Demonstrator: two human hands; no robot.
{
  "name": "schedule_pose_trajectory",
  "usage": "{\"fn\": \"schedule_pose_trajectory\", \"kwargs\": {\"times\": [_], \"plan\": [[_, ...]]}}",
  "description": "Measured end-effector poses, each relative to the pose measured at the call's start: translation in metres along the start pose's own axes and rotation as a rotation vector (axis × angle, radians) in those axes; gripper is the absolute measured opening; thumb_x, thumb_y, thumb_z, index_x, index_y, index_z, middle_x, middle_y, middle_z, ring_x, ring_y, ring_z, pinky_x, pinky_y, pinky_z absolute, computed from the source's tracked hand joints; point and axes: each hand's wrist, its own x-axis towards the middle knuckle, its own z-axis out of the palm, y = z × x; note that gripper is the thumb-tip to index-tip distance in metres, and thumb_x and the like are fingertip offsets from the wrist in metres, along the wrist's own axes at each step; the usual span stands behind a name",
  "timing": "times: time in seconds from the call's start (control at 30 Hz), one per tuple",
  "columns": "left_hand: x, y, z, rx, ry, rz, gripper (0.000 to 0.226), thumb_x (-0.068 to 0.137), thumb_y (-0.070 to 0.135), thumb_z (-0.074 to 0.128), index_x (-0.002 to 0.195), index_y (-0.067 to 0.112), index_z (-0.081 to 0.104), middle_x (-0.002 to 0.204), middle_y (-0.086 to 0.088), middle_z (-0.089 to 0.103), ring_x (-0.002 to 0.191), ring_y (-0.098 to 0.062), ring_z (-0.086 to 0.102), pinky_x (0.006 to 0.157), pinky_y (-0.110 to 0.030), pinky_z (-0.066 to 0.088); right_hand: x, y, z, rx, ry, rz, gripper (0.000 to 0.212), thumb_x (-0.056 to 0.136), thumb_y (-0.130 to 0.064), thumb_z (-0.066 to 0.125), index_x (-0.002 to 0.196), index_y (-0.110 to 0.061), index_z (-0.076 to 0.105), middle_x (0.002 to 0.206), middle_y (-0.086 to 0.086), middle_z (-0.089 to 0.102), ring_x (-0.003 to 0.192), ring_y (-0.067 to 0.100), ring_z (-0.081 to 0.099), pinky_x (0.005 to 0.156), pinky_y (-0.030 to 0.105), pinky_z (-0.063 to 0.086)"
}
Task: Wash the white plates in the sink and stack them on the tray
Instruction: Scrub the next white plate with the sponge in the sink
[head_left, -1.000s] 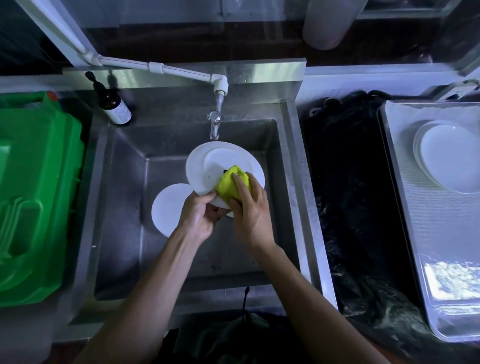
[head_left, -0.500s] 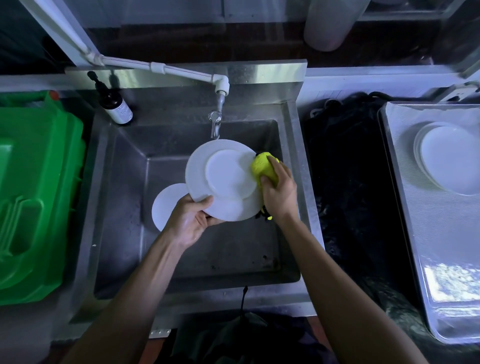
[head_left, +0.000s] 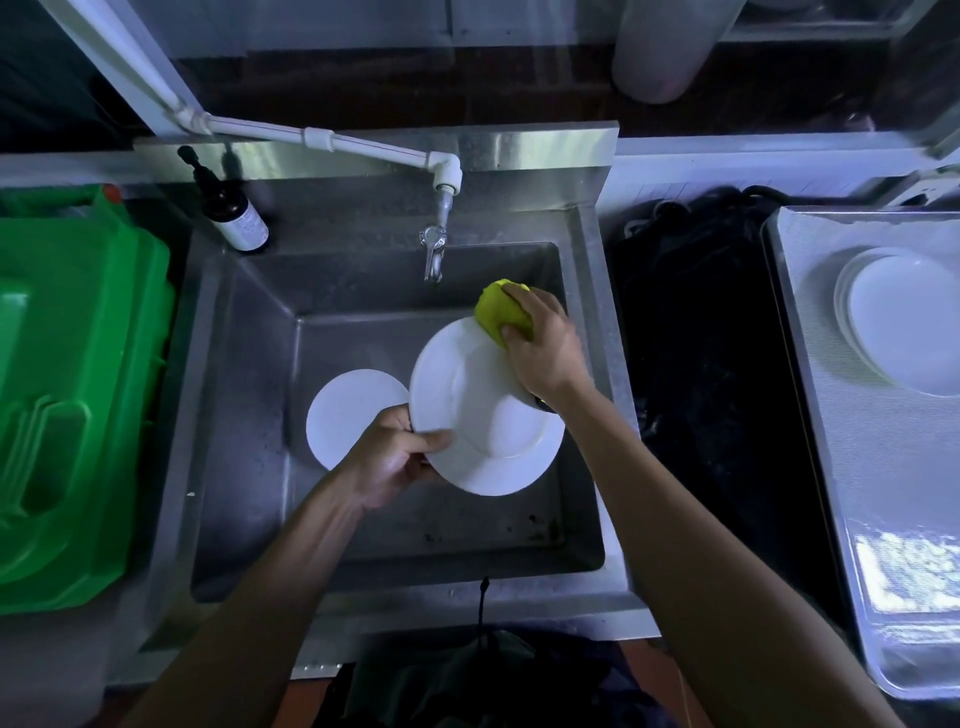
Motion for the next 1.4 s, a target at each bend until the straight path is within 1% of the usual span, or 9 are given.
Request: {"fn": "schedule_pose_trajectory", "kwargs": {"times": [0.17, 0.37, 0.5, 0.67, 0.77, 0.9, 1.07, 1.23, 1.4], "plan": [[0.002, 0.002, 0.003, 0.034, 0.007, -0.009, 0.046, 0.074, 0.007, 0.074, 0.119, 0.0, 0.067, 0.115, -0.017, 0.073, 0.101, -0.032, 0.072, 0.067, -0.04, 0.06, -0.009, -0.018, 0.01, -0.057, -0.05, -0.139, 0.06, 0.085, -0.009, 0.06, 0.144, -0.022, 0.051, 0.148, 0.011, 0.044, 0.126, 0.038, 0.047, 0.102, 0.045, 0.043], [0.005, 0.003, 0.007, 0.054, 0.051, 0.029, 0.025, 0.085, -0.002, 0.068, 0.109, 0.005, 0.072, 0.107, -0.012, 0.076, 0.094, -0.027, 0.074, 0.062, -0.038, 0.059, -0.031, -0.043, 0.025, -0.095, -0.119, -0.325, 0.061, 0.085, -0.006, 0.06, 0.143, -0.021, 0.052, 0.148, 0.01, 0.044, 0.122, 0.038, 0.047, 0.104, 0.044, 0.039], [0.007, 0.007, 0.008, 0.066, 0.084, 0.055, 0.023, 0.073, 0.005, 0.073, 0.094, 0.01, 0.079, 0.098, -0.012, 0.077, 0.089, -0.026, 0.075, 0.059, -0.039, 0.058, -0.047, -0.044, 0.035, -0.059, -0.156, -0.359, 0.061, 0.086, -0.006, 0.058, 0.144, -0.023, 0.051, 0.148, 0.01, 0.043, 0.124, 0.036, 0.044, 0.109, 0.043, 0.035], [0.006, 0.009, 0.009, 0.05, 0.112, 0.049, 0.024, 0.07, 0.004, 0.073, 0.092, 0.012, 0.08, 0.094, -0.012, 0.077, 0.086, -0.026, 0.075, 0.059, -0.035, 0.057, -0.055, -0.035, 0.038, 0.034, -0.173, -0.327, 0.06, 0.091, -0.006, 0.057, 0.147, -0.025, 0.047, 0.151, 0.009, 0.04, 0.133, 0.032, 0.04, 0.113, 0.04, 0.033], [0.005, 0.009, 0.007, 0.053, 0.117, 0.043, 0.027, 0.08, -0.003, 0.07, 0.106, 0.003, 0.074, 0.102, -0.016, 0.075, 0.093, -0.031, 0.073, 0.063, -0.036, 0.058, -0.048, -0.03, 0.038, 0.061, -0.106, -0.289, 0.057, 0.093, -0.008, 0.056, 0.148, -0.02, 0.046, 0.15, 0.011, 0.042, 0.132, 0.033, 0.043, 0.11, 0.044, 0.037], [0.002, 0.014, 0.008, 0.025, 0.106, 0.042, 0.043, 0.07, 0.003, 0.072, 0.112, -0.002, 0.069, 0.105, -0.02, 0.075, 0.09, -0.033, 0.074, 0.062, -0.037, 0.059, -0.035, -0.017, 0.038, 0.116, 0.025, -0.164, 0.053, 0.095, -0.01, 0.056, 0.147, -0.017, 0.046, 0.152, 0.011, 0.041, 0.133, 0.033, 0.045, 0.108, 0.042, 0.04], [0.0, 0.014, 0.007, 0.014, 0.146, 0.067, 0.024, 0.087, -0.01, 0.06, 0.108, -0.002, 0.067, 0.092, -0.014, 0.075, 0.076, -0.028, 0.072, 0.05, -0.031, 0.054, -0.032, 0.006, 0.039, 0.16, 0.068, 0.02, 0.056, 0.097, -0.011, 0.055, 0.15, -0.022, 0.042, 0.154, 0.007, 0.037, 0.137, 0.027, 0.04, 0.113, 0.038, 0.035], [0.004, 0.007, 0.012, -0.015, 0.19, 0.061, 0.025, 0.09, -0.008, 0.059, 0.11, 0.003, 0.068, 0.099, -0.014, 0.076, 0.084, -0.028, 0.074, 0.06, -0.04, 0.059, -0.042, 0.015, 0.042, 0.146, 0.073, 0.082, 0.058, 0.096, -0.012, 0.055, 0.15, -0.026, 0.04, 0.155, 0.003, 0.036, 0.137, 0.026, 0.04, 0.11, 0.032, 0.033], [0.009, 0.006, 0.014, -0.045, 0.227, 0.086, 0.023, 0.089, -0.007, 0.061, 0.106, 0.004, 0.071, 0.099, -0.014, 0.076, 0.085, -0.028, 0.074, 0.064, -0.041, 0.06, -0.057, 0.016, 0.046, 0.142, 0.065, 0.11, 0.058, 0.095, -0.01, 0.054, 0.149, -0.027, 0.041, 0.156, 0.003, 0.035, 0.137, 0.029, 0.039, 0.111, 0.041, 0.038]]}}
